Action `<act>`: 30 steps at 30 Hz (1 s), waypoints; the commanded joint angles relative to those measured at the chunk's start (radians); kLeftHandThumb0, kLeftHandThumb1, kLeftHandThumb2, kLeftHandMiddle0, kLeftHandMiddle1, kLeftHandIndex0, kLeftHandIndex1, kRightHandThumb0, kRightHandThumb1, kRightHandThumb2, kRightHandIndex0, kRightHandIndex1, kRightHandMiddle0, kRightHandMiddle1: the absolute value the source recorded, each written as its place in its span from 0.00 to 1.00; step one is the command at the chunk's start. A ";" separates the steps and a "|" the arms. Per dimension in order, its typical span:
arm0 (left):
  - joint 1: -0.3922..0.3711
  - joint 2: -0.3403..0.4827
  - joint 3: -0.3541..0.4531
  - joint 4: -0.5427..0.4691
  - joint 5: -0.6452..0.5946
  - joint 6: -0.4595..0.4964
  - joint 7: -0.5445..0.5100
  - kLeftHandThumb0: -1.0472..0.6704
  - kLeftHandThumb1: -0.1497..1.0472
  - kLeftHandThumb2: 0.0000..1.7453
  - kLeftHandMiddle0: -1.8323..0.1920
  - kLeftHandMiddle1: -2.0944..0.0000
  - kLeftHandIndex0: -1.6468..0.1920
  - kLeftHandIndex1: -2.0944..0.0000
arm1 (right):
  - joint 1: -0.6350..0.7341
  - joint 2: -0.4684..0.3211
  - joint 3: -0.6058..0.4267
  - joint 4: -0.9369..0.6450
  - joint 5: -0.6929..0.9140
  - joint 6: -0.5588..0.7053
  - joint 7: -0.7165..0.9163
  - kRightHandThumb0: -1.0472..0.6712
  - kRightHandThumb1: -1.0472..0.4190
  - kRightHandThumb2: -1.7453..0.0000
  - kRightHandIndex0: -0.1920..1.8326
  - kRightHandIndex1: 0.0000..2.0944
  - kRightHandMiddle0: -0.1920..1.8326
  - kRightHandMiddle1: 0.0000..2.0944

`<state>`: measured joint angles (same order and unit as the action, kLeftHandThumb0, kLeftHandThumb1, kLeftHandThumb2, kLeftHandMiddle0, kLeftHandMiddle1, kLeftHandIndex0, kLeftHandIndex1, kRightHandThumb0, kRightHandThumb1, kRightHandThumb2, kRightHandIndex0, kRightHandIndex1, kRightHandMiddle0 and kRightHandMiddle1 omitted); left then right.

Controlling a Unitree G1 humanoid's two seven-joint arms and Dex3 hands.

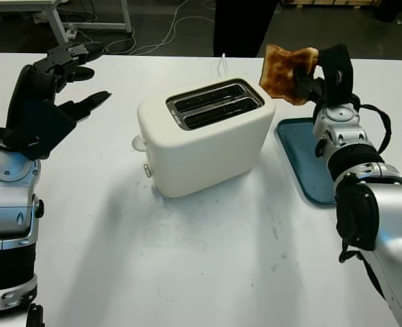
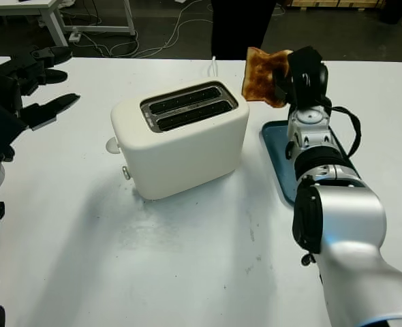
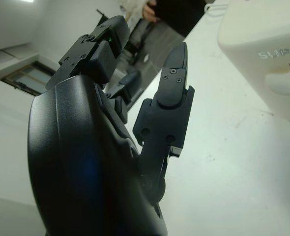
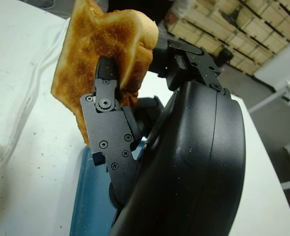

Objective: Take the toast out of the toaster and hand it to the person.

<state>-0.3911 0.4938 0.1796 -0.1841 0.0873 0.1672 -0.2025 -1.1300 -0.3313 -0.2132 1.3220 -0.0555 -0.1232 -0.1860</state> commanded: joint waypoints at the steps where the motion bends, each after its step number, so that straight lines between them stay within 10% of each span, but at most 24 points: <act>1: 0.008 0.000 0.001 -0.004 0.006 0.005 0.007 0.49 0.89 0.05 0.83 0.58 0.67 0.86 | 0.007 0.002 -0.009 0.006 0.010 -0.008 0.007 0.56 0.09 0.79 0.41 0.83 0.27 0.83; 30: 0.004 0.001 0.003 -0.001 0.003 0.007 0.005 0.48 0.89 0.04 0.83 0.57 0.67 0.85 | -0.005 0.005 -0.041 0.003 0.017 -0.014 0.018 0.57 0.09 0.78 0.41 0.83 0.24 0.83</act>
<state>-0.3912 0.4939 0.1797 -0.1842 0.0871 0.1707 -0.2022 -1.1301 -0.3298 -0.2479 1.3220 -0.0500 -0.1232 -0.1719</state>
